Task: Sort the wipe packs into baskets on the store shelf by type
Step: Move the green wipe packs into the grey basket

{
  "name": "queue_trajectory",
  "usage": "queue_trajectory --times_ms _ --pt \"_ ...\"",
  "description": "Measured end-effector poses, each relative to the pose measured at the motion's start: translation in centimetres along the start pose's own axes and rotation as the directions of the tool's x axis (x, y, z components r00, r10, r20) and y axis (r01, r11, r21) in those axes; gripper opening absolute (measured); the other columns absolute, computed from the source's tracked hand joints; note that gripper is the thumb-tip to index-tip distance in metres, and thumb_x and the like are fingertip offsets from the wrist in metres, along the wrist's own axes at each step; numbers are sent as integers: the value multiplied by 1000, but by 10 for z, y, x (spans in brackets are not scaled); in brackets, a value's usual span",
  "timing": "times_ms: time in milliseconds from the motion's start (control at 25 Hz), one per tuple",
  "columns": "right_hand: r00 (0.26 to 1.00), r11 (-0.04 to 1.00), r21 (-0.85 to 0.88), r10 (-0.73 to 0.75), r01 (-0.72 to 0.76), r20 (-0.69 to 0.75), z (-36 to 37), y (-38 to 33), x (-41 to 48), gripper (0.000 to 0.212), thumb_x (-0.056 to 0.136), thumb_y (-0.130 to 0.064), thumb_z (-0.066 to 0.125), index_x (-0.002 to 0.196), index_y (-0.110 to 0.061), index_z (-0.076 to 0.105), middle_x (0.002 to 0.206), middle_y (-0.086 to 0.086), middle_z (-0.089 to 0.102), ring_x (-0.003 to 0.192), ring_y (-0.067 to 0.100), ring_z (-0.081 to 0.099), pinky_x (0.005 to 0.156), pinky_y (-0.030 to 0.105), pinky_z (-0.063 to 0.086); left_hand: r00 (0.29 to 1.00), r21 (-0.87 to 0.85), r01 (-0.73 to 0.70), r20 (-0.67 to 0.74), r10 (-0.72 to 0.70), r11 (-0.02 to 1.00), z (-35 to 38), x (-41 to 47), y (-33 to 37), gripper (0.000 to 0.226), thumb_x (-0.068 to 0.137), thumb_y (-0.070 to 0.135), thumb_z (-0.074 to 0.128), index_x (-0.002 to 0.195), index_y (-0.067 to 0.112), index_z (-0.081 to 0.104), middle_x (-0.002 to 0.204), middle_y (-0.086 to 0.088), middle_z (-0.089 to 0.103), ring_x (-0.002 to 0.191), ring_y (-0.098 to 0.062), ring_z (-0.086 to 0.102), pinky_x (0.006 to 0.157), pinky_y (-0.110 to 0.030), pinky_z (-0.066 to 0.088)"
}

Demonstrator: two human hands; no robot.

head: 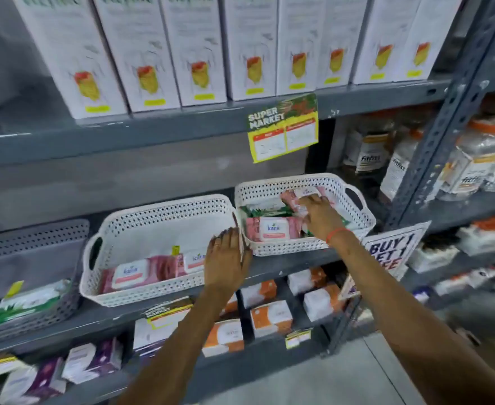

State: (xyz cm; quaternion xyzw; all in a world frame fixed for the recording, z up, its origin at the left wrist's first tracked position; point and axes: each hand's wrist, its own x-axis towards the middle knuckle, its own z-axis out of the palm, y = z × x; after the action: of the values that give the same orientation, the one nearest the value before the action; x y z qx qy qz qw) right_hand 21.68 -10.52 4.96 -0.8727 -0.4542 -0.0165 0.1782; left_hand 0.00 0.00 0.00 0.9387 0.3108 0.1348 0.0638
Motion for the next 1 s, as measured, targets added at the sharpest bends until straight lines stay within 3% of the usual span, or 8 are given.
queue_trajectory --times_ms 80,120,200,280,520,680,840,1000 --pt "948 981 -191 92 -34 305 -6 30 13 63 87 5 45 144 -20 36 150 13 39 138 35 33 112 45 37 998 55 66 10 -66 996 8 2 3 54 95 41 32 136 5 40 140 -16 48 128 -31 43 111 -44 28" --pt "916 967 -255 110 -8 387 -4 48 20 68 87 7 42 147 -21 29 154 12 33 141 34 30 114 45 35 997 77 76 -3 -76 994 13 1 3 53 94 41 31 129 5 48 130 -17 57 119 -33 51 105 -45 35" --pt "866 959 -277 80 69 493 -4 66 29 75 85 10 38 150 -24 20 160 10 21 144 32 25 116 45 33 996 113 85 -35 -82 990 19 -3 4 49 92 39 33 113 4 60 108 -18 69 100 -34 62 89 -44 48" --pt "838 955 -270 46 123 543 3 74 33 76 87 9 37 150 -28 18 161 8 15 146 29 22 118 44 29 993 112 111 -58 -105 988 18 -1 9 49 91 39 32 102 6 65 97 -17 72 94 -34 65 80 -42 51" --pt "872 909 -361 -4 207 489 9 76 44 80 83 13 47 148 -28 25 156 3 29 143 32 23 120 48 22 987 76 137 -99 -129 988 18 0 15 47 91 37 35 97 5 68 98 -17 72 99 -33 66 78 -45 53" --pt "881 876 -482 204 32 428 -6 64 44 64 89 -1 45 147 -22 27 156 5 28 145 33 15 120 57 13 986 61 133 -105 -127 989 19 -2 13 48 91 38 35 97 5 69 98 -17 73 100 -32 65 78 -43 53" --pt "880 860 -489 339 -147 332 -40 29 44 62 90 -14 46 148 -18 24 157 7 24 146 33 11 120 57 8 990 32 100 -104 -96 994 18 -3 10 50 91 39 35 97 4 70 100 -17 72 101 -32 66 77 -44 54" --pt "949 926 -361 204 -108 239 -52 -33 43 68 88 -21 54 147 -12 21 154 16 24 144 38 13 120 54 14 988 -12 84 -128 -85 996 8 -14 -13 54 89 38 31 108 1 66 110 -20 69 106 -34 64 92 -49 48"
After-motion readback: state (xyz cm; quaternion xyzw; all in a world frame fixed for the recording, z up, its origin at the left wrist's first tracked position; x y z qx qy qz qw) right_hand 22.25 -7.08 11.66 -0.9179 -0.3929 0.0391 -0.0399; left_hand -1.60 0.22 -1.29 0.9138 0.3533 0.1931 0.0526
